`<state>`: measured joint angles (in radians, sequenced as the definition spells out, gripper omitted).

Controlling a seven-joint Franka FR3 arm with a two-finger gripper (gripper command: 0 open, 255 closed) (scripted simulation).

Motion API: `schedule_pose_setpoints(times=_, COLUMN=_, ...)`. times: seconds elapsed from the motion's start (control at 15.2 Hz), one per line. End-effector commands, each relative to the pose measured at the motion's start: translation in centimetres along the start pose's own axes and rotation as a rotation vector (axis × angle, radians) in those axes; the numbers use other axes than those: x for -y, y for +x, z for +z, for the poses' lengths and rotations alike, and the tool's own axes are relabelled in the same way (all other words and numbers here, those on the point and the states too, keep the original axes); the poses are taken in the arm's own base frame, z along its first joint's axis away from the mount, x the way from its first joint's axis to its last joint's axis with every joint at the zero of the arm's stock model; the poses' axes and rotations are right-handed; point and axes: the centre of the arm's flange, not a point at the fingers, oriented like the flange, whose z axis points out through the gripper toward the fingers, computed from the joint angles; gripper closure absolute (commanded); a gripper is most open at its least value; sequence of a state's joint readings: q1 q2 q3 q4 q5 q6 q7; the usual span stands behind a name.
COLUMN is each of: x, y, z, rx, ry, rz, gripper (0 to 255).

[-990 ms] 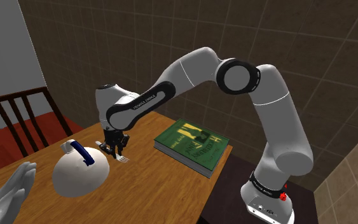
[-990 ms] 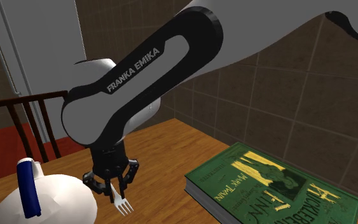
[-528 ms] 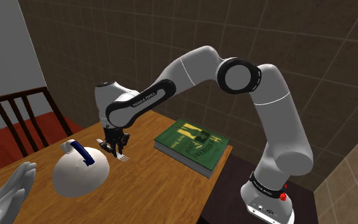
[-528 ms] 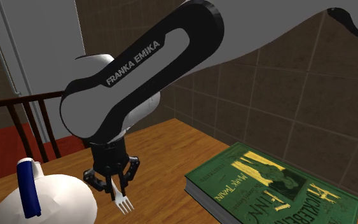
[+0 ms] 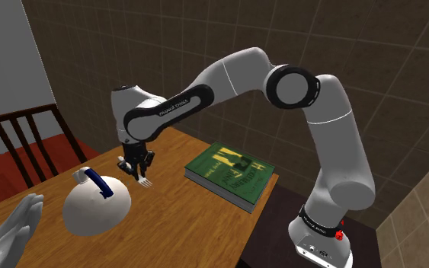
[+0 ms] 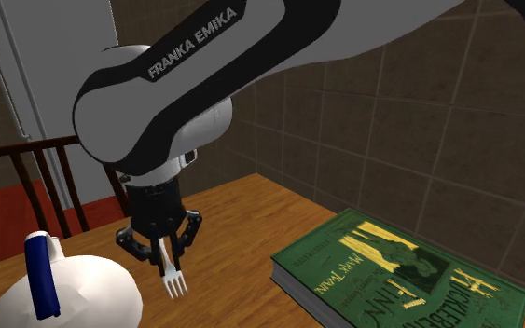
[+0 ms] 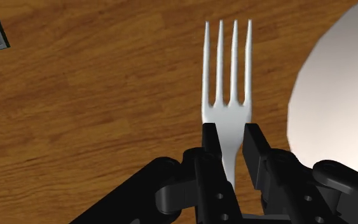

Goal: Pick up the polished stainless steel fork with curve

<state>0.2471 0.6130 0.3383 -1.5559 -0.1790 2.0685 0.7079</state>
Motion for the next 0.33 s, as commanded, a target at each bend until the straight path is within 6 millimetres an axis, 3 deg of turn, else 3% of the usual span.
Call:
schedule_pose_setpoints(times=0.0, x=-0.1, y=-0.2, z=-1.1, rx=0.0, ry=0.0, rz=0.0, gripper=255)
schedule_pose_setpoints(times=0.26, x=-0.1, y=-0.2, z=-2.2, rx=0.0, ry=0.0, rz=0.0, gripper=255)
